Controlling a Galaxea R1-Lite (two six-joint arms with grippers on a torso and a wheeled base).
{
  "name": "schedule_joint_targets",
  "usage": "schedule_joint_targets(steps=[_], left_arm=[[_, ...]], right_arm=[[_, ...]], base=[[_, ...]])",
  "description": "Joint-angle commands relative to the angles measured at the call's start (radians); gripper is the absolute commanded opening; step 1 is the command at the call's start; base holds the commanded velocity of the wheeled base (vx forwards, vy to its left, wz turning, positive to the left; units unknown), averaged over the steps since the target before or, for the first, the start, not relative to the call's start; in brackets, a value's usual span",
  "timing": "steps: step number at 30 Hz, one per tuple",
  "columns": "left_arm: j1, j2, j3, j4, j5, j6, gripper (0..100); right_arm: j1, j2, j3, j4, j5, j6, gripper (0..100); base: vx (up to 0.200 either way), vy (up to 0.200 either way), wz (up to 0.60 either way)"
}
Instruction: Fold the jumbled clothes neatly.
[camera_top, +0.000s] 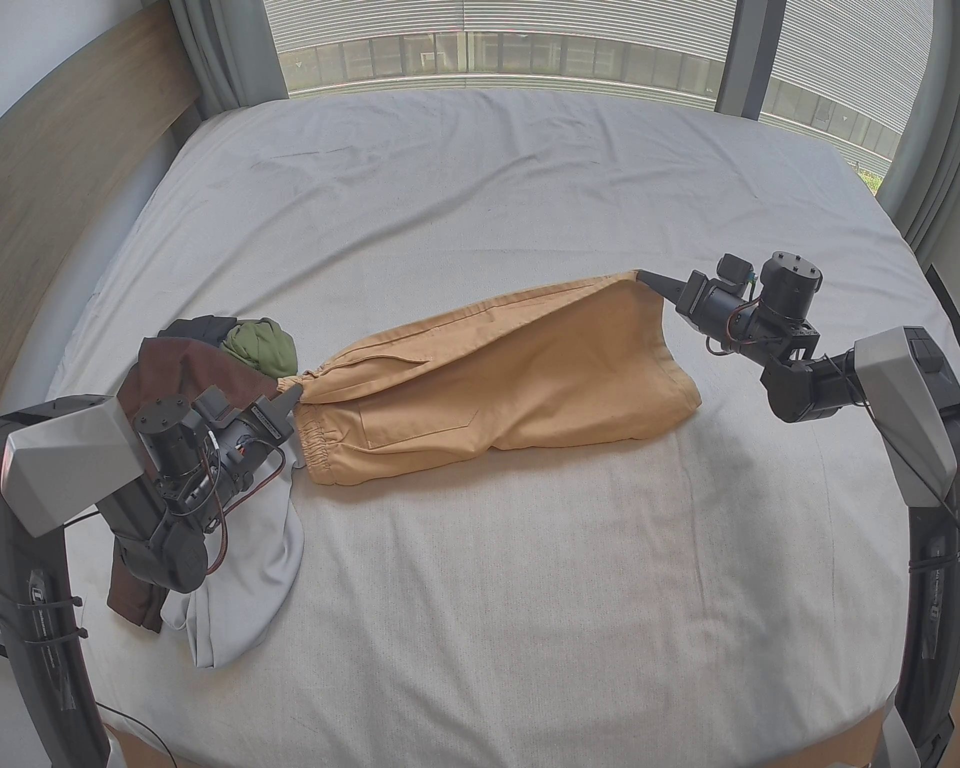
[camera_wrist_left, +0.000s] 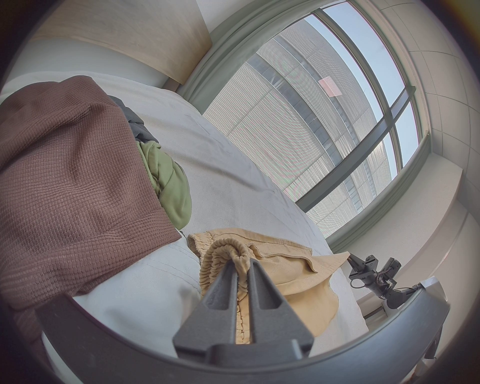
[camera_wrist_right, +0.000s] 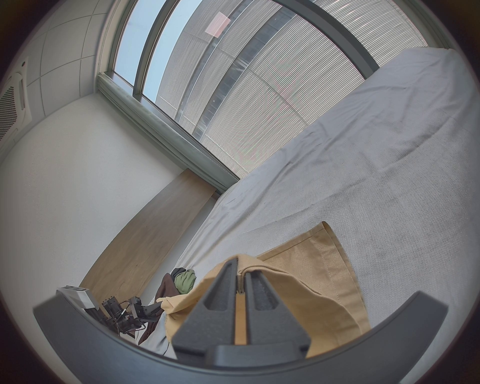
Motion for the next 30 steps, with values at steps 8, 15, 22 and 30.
schedule_joint_targets(steps=[8,15,22,30], left_arm=[[0.005,-0.008,-0.018,-0.002,0.004,-0.003,100],[0.006,-0.109,-0.003,-0.001,0.008,-0.049,100],[-0.028,-0.224,0.101,0.001,-0.032,-0.073,100],[-0.067,-0.288,0.216,-0.001,-0.113,-0.034,100]], right_arm=[[0.008,-0.001,-0.012,-0.005,-0.047,0.001,100],[0.029,-0.093,0.105,-0.010,-0.047,-0.002,100],[0.051,-0.229,0.401,-0.107,-0.049,-0.007,100],[0.108,-0.327,0.740,-0.355,-0.047,-0.033,100]], base=[[0.000,0.000,0.00],[0.000,0.000,0.00],[0.000,0.000,0.00],[0.000,0.000,0.00]])
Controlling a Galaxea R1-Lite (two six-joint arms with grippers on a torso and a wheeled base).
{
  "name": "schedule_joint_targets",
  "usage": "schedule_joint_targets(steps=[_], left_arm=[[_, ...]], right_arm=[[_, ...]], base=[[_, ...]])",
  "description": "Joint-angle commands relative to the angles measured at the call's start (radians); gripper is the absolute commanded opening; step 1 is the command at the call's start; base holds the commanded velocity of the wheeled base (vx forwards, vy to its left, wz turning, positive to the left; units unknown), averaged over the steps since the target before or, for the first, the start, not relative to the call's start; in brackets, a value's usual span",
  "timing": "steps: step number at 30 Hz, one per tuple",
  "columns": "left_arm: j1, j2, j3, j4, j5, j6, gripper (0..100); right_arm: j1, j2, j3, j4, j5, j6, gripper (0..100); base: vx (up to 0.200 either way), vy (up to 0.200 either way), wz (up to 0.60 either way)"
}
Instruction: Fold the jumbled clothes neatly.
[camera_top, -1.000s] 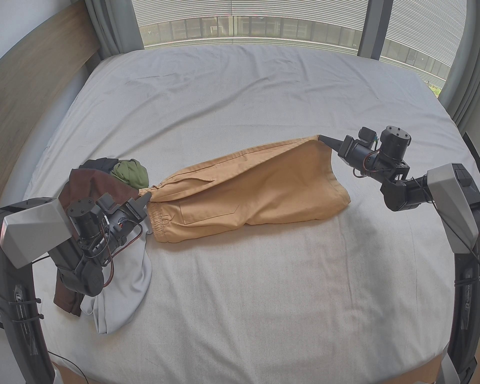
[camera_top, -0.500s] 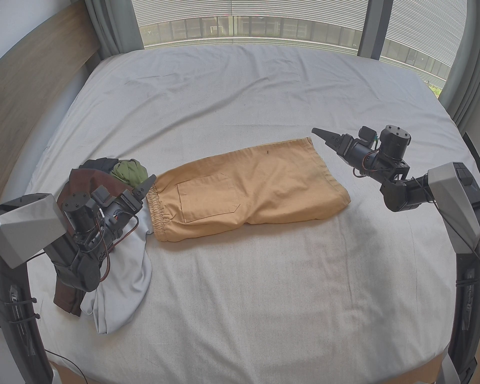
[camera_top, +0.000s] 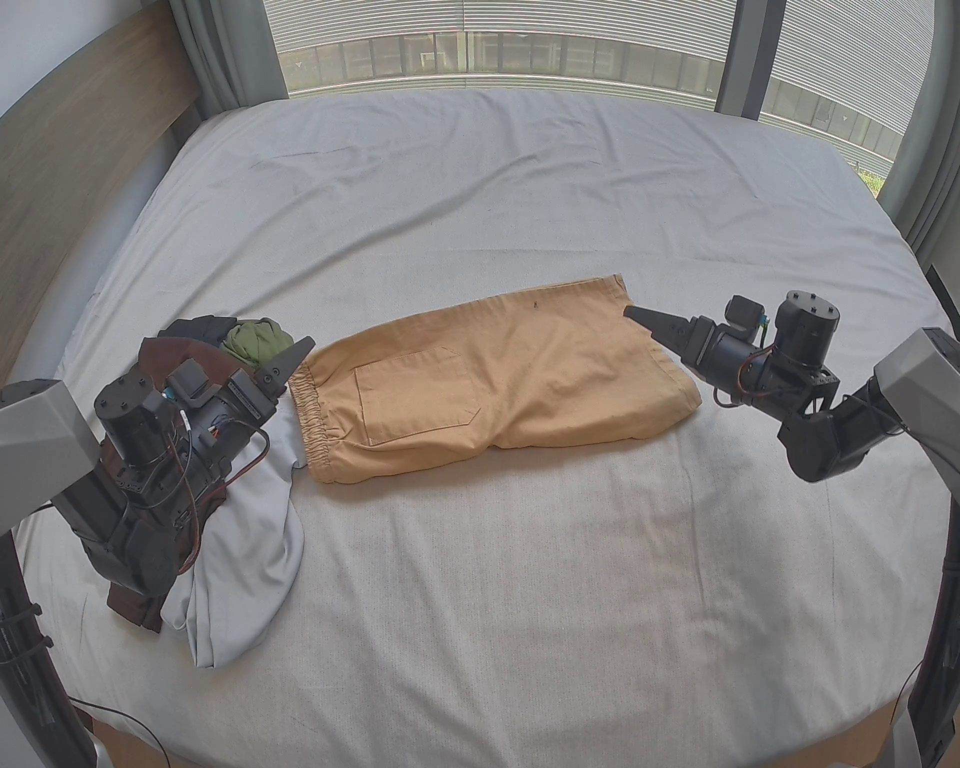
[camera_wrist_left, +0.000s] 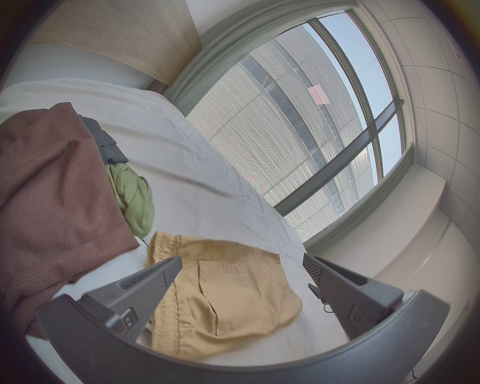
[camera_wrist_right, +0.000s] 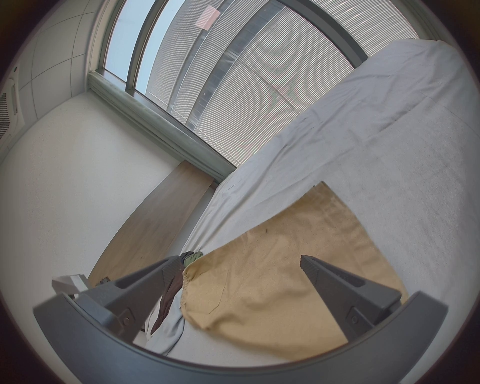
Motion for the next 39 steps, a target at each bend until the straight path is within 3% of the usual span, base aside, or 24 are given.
schedule_joint_targets(steps=[1,7,15,39], left_arm=[[-0.034,-0.105,0.104,-0.001,-0.045,0.046,100],[-0.040,-0.120,0.129,-0.001,-0.067,0.097,100],[-0.059,-0.088,0.147,-0.003,-0.065,0.171,100],[-0.056,-0.043,0.144,-0.003,-0.064,0.190,100]], right_arm=[[0.056,-0.144,0.249,-0.119,0.000,-0.049,100],[0.050,-0.142,0.350,-0.141,-0.001,-0.100,100],[0.036,-0.023,0.493,-0.401,0.007,-0.115,100],[-0.008,0.122,0.472,-0.397,0.002,-0.115,100]], base=[[0.000,0.000,0.00],[0.000,0.000,0.00],[0.000,0.000,0.00],[0.000,0.000,0.00]])
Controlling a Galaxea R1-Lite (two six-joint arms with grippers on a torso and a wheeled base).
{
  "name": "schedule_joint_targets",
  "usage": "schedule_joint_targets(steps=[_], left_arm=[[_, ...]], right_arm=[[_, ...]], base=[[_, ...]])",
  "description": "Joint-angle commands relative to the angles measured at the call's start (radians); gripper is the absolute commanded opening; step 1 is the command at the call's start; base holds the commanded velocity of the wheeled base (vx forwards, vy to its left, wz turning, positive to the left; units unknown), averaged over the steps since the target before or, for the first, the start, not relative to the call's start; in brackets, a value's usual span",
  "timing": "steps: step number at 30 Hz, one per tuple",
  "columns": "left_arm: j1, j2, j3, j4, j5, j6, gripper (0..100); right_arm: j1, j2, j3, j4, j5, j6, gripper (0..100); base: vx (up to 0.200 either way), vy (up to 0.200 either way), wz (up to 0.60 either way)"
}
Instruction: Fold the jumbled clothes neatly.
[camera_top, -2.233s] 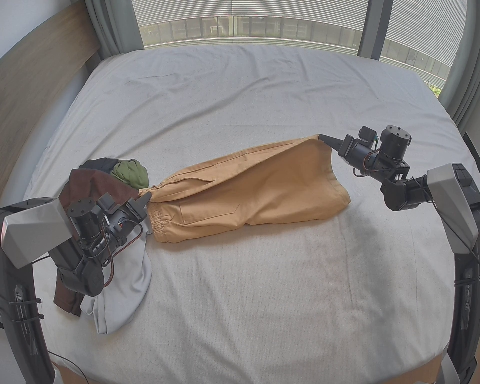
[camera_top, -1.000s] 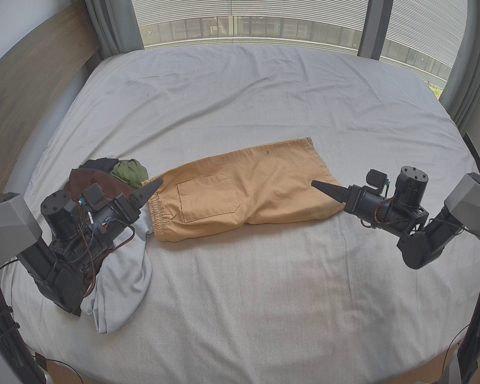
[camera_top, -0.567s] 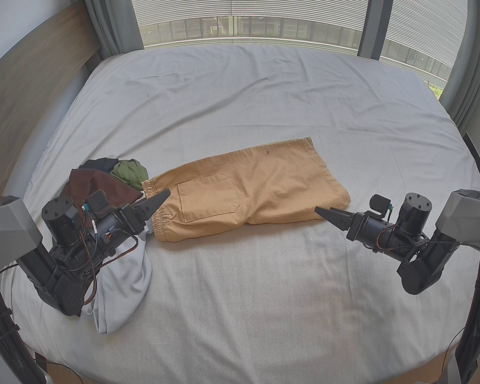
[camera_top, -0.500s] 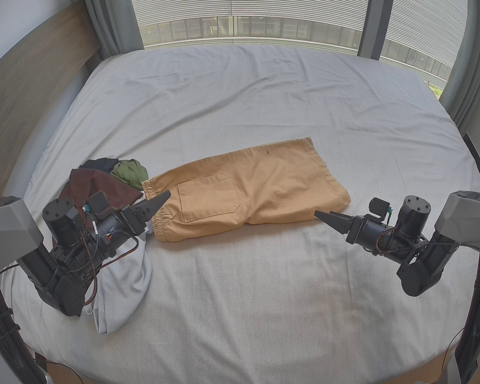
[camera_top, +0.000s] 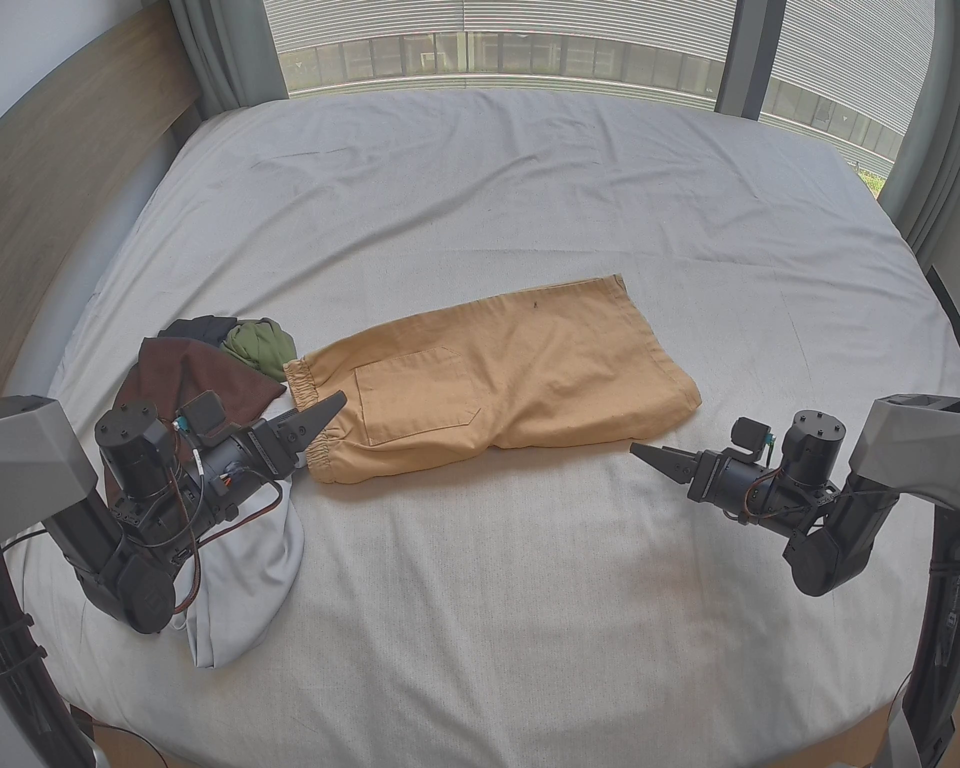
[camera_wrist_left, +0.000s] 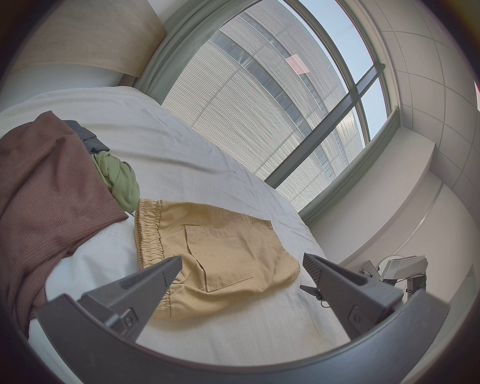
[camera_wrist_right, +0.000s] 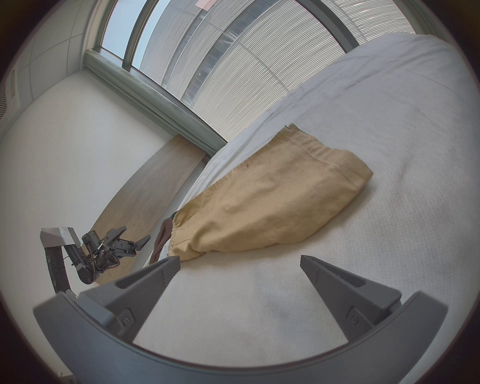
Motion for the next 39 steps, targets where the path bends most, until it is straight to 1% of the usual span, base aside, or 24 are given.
schedule_joint_targets(steps=[1,5,10,15,20,24,26,33,36,39], left_arm=[[0.002,0.006,-0.003,0.000,0.000,-0.001,100],[0.002,0.006,-0.004,0.000,0.000,-0.002,100],[0.000,0.006,-0.003,0.000,0.000,-0.002,100],[0.002,0.005,-0.006,0.000,0.000,-0.002,100],[0.002,0.006,-0.006,0.000,0.000,-0.002,100],[0.002,0.006,-0.004,0.000,0.000,-0.002,100],[0.003,0.005,-0.006,0.000,0.000,-0.002,100],[0.005,0.005,-0.006,0.000,0.000,-0.002,100],[0.008,0.005,-0.006,0.000,0.000,-0.002,100],[0.011,0.006,-0.006,0.000,0.000,-0.002,100]], right_arm=[[-0.006,0.066,-0.028,-0.001,-0.002,0.002,100],[-0.004,0.102,-0.070,-0.005,-0.015,0.003,100],[0.005,0.158,-0.136,-0.007,-0.053,0.002,100],[0.007,0.183,-0.170,-0.015,-0.062,0.005,100],[0.028,0.183,-0.199,-0.011,-0.064,0.040,100],[0.050,0.183,-0.260,0.012,-0.076,0.058,100],[0.071,0.181,-0.292,0.062,-0.077,0.063,100],[0.102,0.230,-0.424,0.163,-0.081,0.063,100],[0.119,0.240,-0.489,0.219,-0.119,0.063,100],[0.122,0.257,-0.549,0.262,-0.142,0.063,100]], base=[[0.000,0.000,0.00],[0.000,0.000,0.00],[0.000,0.000,0.00],[0.000,0.000,0.00],[0.000,0.000,0.00],[0.000,0.000,0.00],[0.000,0.000,0.00],[0.000,0.000,0.00],[0.000,0.000,0.00],[0.000,0.000,0.00]])
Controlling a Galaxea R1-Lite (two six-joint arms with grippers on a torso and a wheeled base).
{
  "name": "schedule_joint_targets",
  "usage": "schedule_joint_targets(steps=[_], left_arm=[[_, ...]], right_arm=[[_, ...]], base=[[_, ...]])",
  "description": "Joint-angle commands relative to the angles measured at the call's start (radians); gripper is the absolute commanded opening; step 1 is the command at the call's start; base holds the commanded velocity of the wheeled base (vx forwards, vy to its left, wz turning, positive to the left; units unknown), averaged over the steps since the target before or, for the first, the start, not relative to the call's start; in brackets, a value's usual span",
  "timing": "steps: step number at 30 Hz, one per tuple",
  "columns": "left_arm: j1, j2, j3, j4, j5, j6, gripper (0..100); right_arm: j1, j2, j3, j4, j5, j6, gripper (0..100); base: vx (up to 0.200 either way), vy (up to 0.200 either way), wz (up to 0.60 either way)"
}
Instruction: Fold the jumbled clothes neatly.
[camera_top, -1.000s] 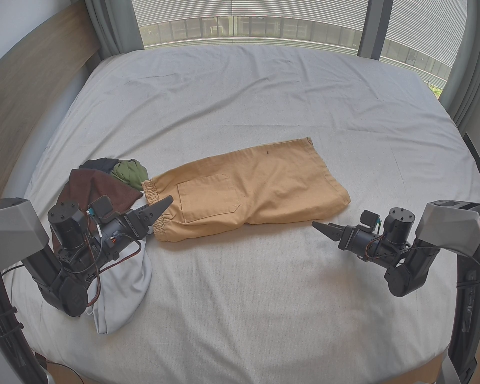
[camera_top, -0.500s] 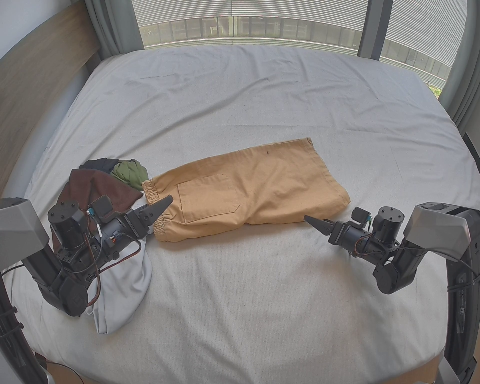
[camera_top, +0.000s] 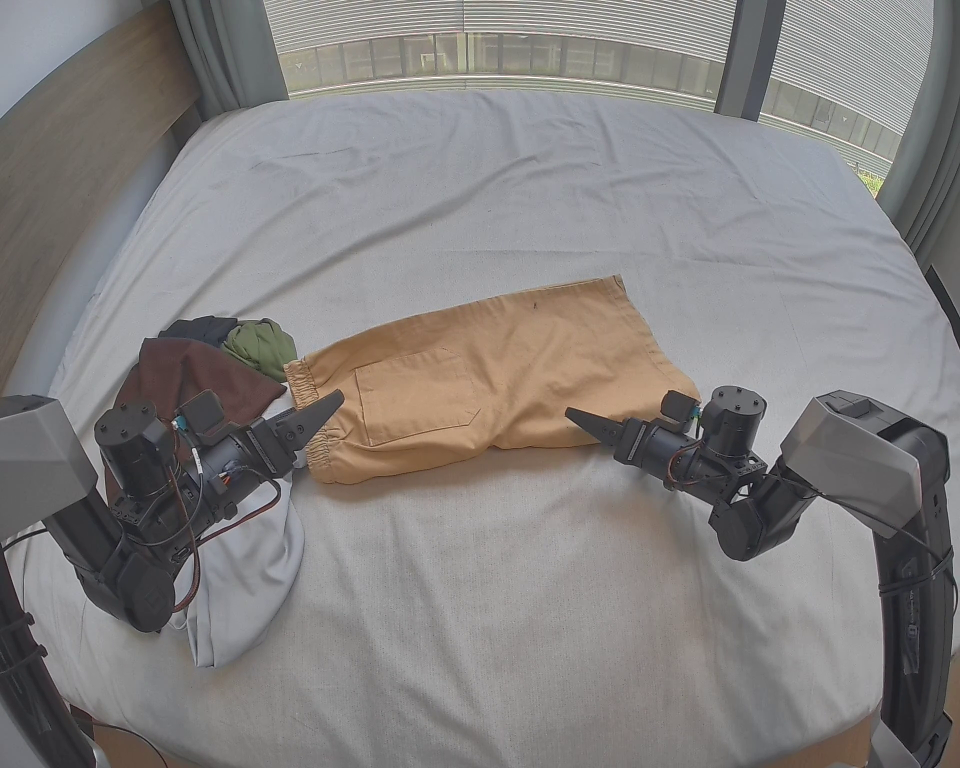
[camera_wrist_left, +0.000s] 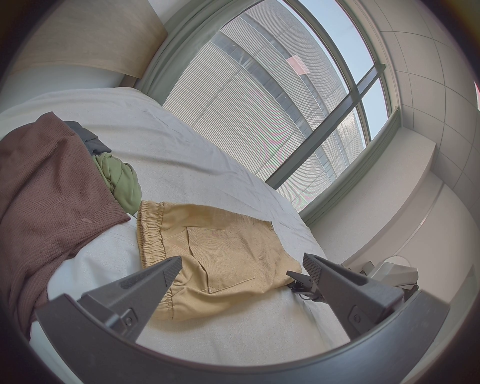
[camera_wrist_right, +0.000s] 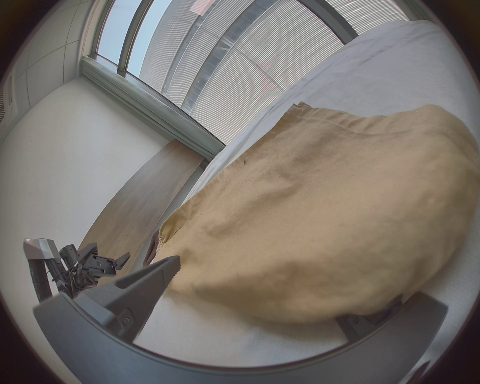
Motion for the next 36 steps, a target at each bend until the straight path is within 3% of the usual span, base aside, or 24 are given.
schedule_joint_targets(steps=[1,15,16,25,36], left_arm=[[0.008,0.002,-0.001,-0.001,0.000,0.000,100],[0.011,0.011,-0.004,-0.001,0.000,0.000,100],[0.011,0.011,-0.004,-0.001,0.000,0.000,100],[0.014,0.025,-0.005,-0.001,0.000,0.000,100],[0.021,0.036,-0.005,-0.001,0.000,-0.002,100]], right_arm=[[0.015,0.056,-0.108,0.048,-0.039,0.000,100],[0.046,0.069,-0.157,0.059,-0.085,-0.001,100],[0.046,0.069,-0.157,0.059,-0.085,-0.001,0],[0.063,0.058,-0.148,0.051,-0.139,-0.001,0],[0.080,-0.140,0.157,0.022,-0.142,-0.053,0]], base=[[0.000,0.000,0.00],[0.000,0.000,0.00],[0.000,0.000,0.00],[0.000,0.000,0.00],[0.000,0.000,0.00]])
